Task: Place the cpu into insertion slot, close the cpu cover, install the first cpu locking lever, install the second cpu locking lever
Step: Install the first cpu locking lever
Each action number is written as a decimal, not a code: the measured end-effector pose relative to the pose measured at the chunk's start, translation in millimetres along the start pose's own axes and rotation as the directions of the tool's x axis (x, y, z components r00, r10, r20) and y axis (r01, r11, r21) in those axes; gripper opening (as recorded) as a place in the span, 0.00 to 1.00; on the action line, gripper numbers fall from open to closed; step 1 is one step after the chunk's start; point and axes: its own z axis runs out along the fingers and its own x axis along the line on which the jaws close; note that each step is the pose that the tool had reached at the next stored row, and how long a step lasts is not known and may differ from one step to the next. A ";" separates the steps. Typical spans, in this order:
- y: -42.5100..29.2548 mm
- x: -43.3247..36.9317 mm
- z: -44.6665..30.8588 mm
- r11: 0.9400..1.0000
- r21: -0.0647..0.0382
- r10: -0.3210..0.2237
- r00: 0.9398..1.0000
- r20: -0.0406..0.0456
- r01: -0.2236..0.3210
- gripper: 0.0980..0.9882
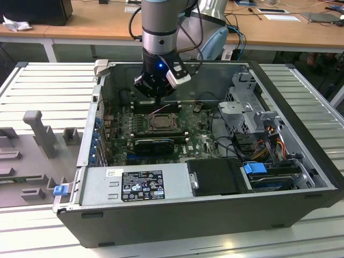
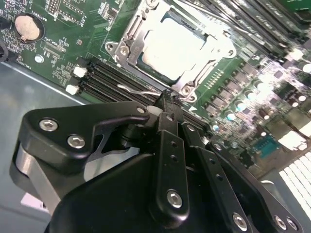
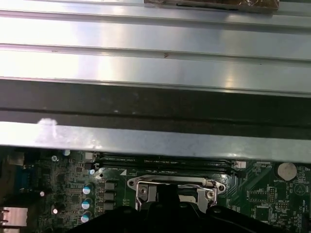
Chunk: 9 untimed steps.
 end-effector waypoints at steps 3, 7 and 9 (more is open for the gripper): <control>1.2 -0.3 2.8 1.000 -0.005 0.000 1.000 0.000 0.000 0.01; 1.2 -0.2 3.6 1.000 -0.005 0.000 1.000 0.000 0.000 0.01; 1.2 -0.3 3.8 1.000 -0.006 0.000 1.000 0.000 0.000 0.01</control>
